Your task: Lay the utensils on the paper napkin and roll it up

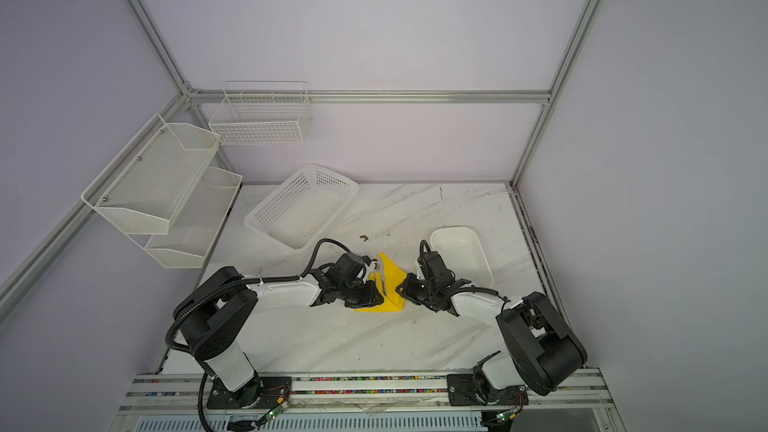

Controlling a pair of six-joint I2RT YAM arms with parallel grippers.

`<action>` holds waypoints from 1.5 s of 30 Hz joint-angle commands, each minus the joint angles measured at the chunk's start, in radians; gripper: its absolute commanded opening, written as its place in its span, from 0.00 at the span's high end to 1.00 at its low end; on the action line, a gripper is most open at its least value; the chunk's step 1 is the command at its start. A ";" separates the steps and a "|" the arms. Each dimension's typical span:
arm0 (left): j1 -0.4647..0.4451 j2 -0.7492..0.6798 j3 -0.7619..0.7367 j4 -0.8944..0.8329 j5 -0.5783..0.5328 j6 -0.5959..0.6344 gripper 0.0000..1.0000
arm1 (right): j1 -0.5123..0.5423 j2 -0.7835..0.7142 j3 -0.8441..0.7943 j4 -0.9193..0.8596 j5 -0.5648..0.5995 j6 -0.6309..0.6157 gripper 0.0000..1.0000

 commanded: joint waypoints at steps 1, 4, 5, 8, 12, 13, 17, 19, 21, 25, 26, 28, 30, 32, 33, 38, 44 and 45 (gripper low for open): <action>-0.004 -0.032 0.047 0.010 0.008 0.008 0.79 | -0.004 -0.008 0.027 -0.043 0.021 -0.021 0.82; -0.004 -0.025 0.047 0.010 0.005 0.005 0.79 | -0.004 -0.018 0.033 -0.039 0.009 -0.023 0.86; -0.005 -0.024 0.047 0.009 0.002 0.004 0.79 | -0.004 -0.020 0.034 -0.035 0.003 -0.023 0.87; -0.004 -0.016 0.054 0.003 0.001 0.002 0.79 | -0.004 -0.020 0.038 -0.025 -0.025 -0.025 0.90; -0.004 -0.010 0.061 -0.010 -0.004 0.003 0.80 | -0.002 -0.020 0.044 -0.008 -0.050 -0.019 0.95; -0.004 -0.009 0.062 -0.012 -0.006 0.003 0.80 | -0.002 -0.021 0.045 -0.001 -0.053 -0.014 0.96; -0.004 -0.004 0.064 -0.014 -0.009 0.003 0.80 | 0.006 -0.020 0.053 0.025 -0.076 0.006 0.98; -0.004 -0.002 0.065 -0.014 -0.009 0.003 0.81 | 0.014 -0.013 0.063 0.024 -0.077 0.008 0.98; -0.004 0.001 0.068 -0.018 -0.011 0.003 0.81 | 0.025 -0.007 0.072 0.027 -0.075 0.011 0.98; -0.004 0.004 0.072 -0.018 -0.011 0.002 0.81 | 0.048 0.003 0.087 0.032 -0.068 0.021 0.98; -0.004 0.004 0.072 -0.019 -0.013 0.002 0.81 | 0.056 0.008 0.094 0.030 -0.065 0.023 0.98; -0.004 0.003 0.072 -0.019 -0.015 0.002 0.81 | 0.071 0.017 0.107 0.024 -0.056 0.024 0.98; -0.004 0.001 0.072 -0.022 -0.015 0.002 0.81 | 0.087 0.029 0.119 0.021 -0.046 0.025 0.98; -0.003 0.000 0.070 -0.022 -0.017 0.002 0.81 | 0.102 0.043 0.132 0.016 -0.037 0.026 0.97; -0.004 -0.002 0.070 -0.022 -0.018 0.002 0.81 | 0.110 0.051 0.138 0.013 -0.031 0.025 0.97; -0.005 -0.017 0.061 -0.023 -0.028 -0.003 0.81 | 0.133 0.074 0.161 0.001 -0.007 0.025 0.91; -0.004 -0.036 0.051 -0.023 -0.044 -0.014 0.82 | 0.145 0.085 0.173 -0.012 0.006 0.022 0.83; -0.004 -0.049 0.042 -0.015 -0.057 -0.022 0.82 | 0.145 0.088 0.173 -0.011 0.005 0.022 0.81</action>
